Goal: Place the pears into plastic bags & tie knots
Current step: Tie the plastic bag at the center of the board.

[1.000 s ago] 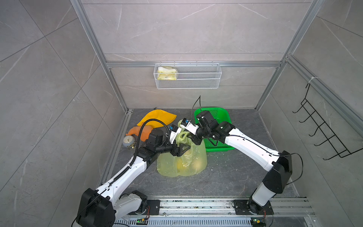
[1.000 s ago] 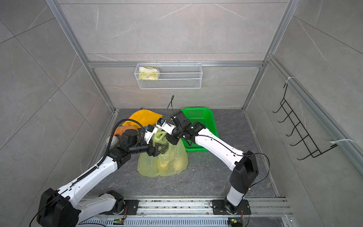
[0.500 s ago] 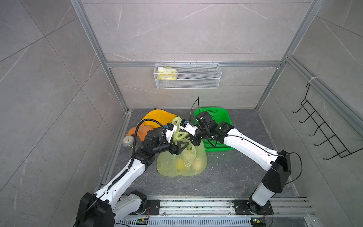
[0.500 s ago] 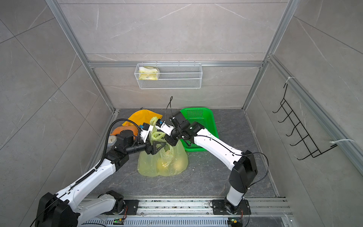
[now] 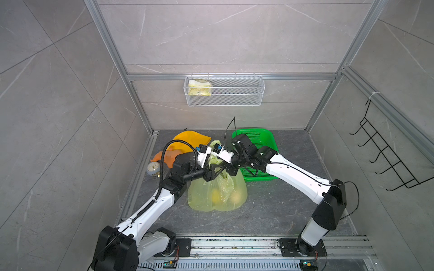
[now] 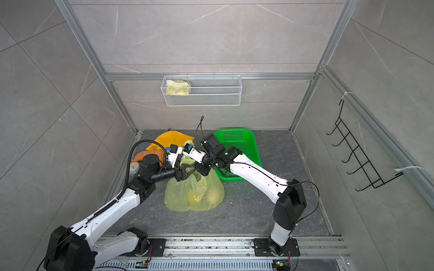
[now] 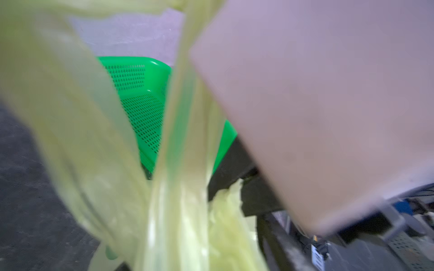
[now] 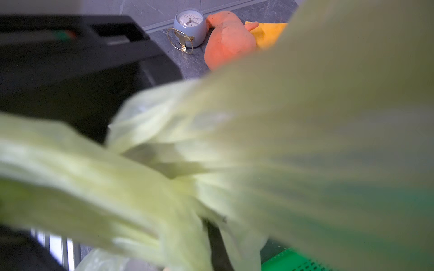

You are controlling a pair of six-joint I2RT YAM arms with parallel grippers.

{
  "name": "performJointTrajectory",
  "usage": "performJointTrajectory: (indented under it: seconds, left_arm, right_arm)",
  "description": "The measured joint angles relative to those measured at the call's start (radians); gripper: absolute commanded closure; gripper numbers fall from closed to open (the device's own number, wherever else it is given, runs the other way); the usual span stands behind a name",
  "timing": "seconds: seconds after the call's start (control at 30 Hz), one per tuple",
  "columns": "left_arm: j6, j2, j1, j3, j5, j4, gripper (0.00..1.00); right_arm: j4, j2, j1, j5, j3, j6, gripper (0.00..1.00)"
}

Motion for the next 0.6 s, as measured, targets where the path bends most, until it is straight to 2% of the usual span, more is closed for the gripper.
performJointTrajectory:
  seconds: [0.07, 0.1, 0.13, 0.17, 0.23, 0.47, 0.6]
  left_arm:
    - [-0.014, 0.001, 0.002, -0.008, -0.002, 0.011, 0.88]
    - [-0.021, 0.003, 0.005, -0.009, -0.002, 0.018, 0.96]
    - [-0.027, 0.005, 0.007, -0.01, -0.006, 0.025, 1.0]
    - [-0.028, 0.006, 0.009, -0.01, -0.012, 0.036, 1.0]
    - [-0.036, 0.006, 0.011, -0.011, -0.021, 0.06, 1.0]
    - [-0.035, 0.002, 0.009, -0.026, -0.018, 0.089, 1.0]
    - [-0.035, 0.001, 0.009, -0.046, 0.007, 0.104, 1.0]
  right_arm:
    - [-0.002, 0.0, -0.01, 0.006, 0.002, 0.003, 1.0]
    - [-0.001, 0.0, -0.012, 0.01, 0.002, 0.003, 0.94]
    - [-0.003, 0.0, -0.013, 0.009, 0.001, 0.003, 0.81]
    - [-0.006, 0.0, -0.011, 0.021, 0.001, 0.0, 0.69]
    - [-0.004, -0.006, -0.009, 0.013, -0.007, 0.0, 0.55]
    - [-0.013, -0.146, -0.062, -0.079, -0.043, 0.079, 0.33]
    - [-0.018, -0.14, -0.093, -0.14, 0.099, 0.158, 0.29]
